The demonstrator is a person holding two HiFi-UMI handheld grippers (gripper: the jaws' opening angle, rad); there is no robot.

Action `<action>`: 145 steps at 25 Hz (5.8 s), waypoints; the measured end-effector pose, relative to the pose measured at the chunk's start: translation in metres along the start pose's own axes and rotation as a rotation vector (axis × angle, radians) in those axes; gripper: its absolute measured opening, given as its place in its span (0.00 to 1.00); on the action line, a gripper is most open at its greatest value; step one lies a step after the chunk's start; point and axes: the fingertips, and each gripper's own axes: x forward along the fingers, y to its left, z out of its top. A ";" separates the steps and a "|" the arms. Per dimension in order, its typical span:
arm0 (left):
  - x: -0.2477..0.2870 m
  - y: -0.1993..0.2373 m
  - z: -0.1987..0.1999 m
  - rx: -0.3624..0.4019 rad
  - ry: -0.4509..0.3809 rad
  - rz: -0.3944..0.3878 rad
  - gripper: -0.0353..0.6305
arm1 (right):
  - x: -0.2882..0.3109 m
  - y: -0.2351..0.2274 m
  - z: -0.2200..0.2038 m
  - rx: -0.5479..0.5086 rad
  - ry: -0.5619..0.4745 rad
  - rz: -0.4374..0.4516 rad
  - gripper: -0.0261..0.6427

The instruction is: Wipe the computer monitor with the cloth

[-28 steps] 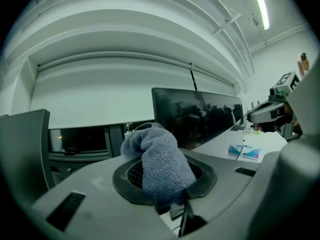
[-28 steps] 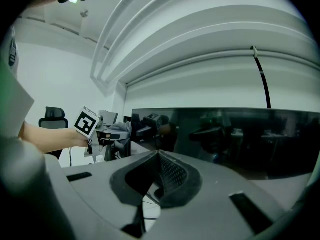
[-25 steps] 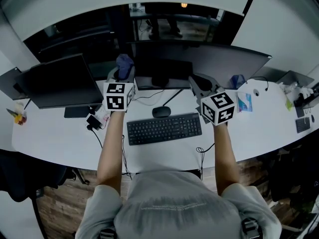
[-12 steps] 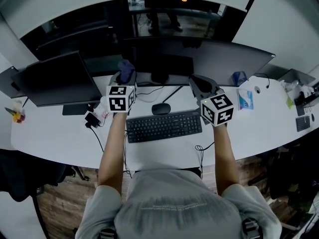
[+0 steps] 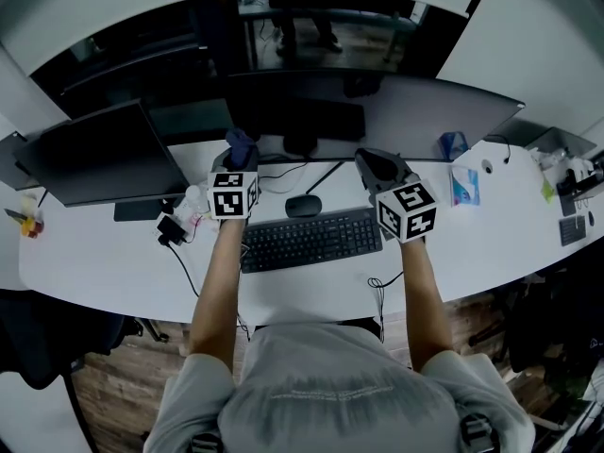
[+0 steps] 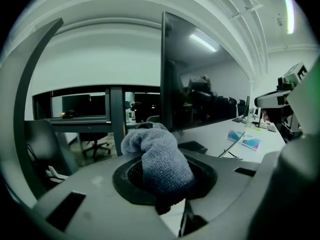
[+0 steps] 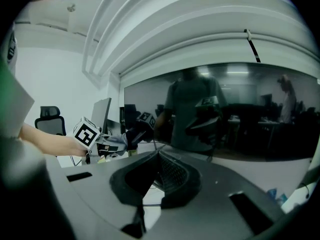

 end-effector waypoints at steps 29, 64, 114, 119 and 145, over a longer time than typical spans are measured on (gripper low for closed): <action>0.049 0.000 -0.121 -0.278 0.211 -0.005 0.18 | -0.002 -0.021 -0.072 0.124 0.111 -0.073 0.04; 0.099 -0.118 -0.109 -0.898 0.050 -0.264 0.18 | -0.074 -0.087 -0.111 0.184 0.132 -0.177 0.04; 0.194 -0.375 -0.071 -0.875 0.134 -0.426 0.18 | -0.200 -0.281 -0.188 0.234 0.199 -0.313 0.04; 0.210 -0.416 -0.066 -0.862 0.131 -0.453 0.18 | -0.213 -0.309 -0.194 0.219 0.186 -0.294 0.04; 0.274 -0.575 -0.027 -1.000 0.045 -0.513 0.18 | -0.311 -0.384 -0.229 0.217 0.192 -0.411 0.04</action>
